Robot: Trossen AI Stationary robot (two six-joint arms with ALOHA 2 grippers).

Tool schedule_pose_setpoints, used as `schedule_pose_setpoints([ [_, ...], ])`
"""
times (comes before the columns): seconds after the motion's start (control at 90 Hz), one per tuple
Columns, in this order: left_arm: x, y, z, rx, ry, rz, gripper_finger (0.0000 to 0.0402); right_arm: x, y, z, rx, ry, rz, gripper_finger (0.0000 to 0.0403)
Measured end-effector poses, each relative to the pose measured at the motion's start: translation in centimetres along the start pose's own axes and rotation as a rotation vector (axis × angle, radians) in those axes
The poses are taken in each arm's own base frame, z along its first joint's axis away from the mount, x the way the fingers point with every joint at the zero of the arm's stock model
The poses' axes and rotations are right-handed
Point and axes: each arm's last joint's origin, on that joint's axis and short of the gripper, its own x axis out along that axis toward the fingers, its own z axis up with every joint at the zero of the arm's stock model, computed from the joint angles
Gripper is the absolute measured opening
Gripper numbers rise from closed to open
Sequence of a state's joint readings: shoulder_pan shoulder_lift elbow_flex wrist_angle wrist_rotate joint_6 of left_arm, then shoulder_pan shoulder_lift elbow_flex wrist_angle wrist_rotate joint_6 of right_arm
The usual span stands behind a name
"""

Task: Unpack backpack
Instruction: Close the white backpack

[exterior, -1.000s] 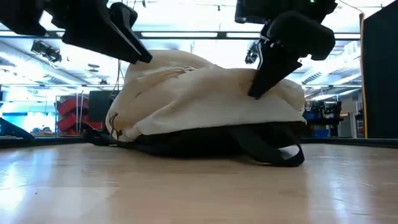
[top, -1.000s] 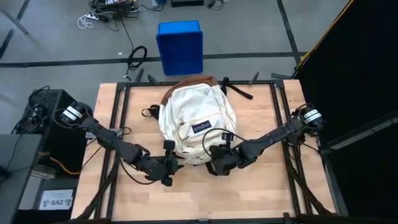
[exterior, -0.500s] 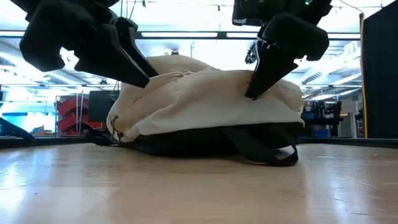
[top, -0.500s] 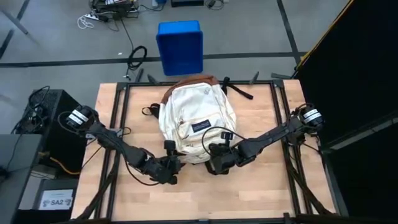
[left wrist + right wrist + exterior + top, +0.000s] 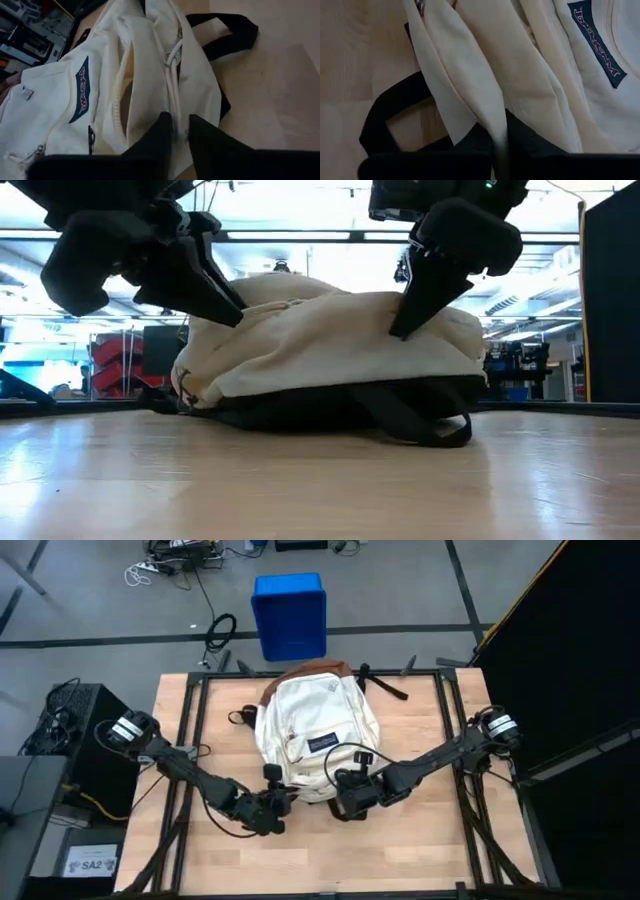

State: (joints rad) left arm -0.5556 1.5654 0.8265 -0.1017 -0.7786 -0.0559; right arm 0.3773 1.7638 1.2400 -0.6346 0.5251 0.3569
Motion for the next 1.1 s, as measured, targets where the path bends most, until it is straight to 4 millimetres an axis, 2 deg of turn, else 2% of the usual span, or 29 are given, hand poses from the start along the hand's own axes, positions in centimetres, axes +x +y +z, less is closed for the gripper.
schedule_pose_setpoints([
  [0.067, 0.0, 0.0, -0.1, 0.003, 0.005, -0.002, 0.0007, 0.0, 0.0, 0.0, 0.000, 0.005, 0.006, 0.0000],
  [0.311, -0.4, -0.1, -1.5, -0.022, 0.120, -0.002, 0.0001, -0.3, 0.6, -0.2, 0.004, 0.018, 0.047, 0.0000],
  [0.467, -1.3, -0.5, -2.6, -0.001, 0.200, -0.015, 0.0001, -0.5, 0.3, -1.0, 0.027, 0.099, 0.052, 0.0000],
  [0.756, -2.9, 0.6, -5.8, 0.017, 0.461, 0.098, 0.0000, -1.2, 0.6, -2.6, -0.008, 0.227, 0.026, 0.0000],
  [0.922, -3.0, 0.4, -4.3, 0.007, 0.419, 0.070, 0.0000, -1.5, 0.6, -2.5, -0.035, 0.228, 0.041, 0.0013],
  [1.1, -3.3, 0.6, -2.0, 0.048, 0.362, 0.055, 0.0000, -3.7, 0.1, -0.5, -0.021, 0.232, 0.040, 0.0048],
])
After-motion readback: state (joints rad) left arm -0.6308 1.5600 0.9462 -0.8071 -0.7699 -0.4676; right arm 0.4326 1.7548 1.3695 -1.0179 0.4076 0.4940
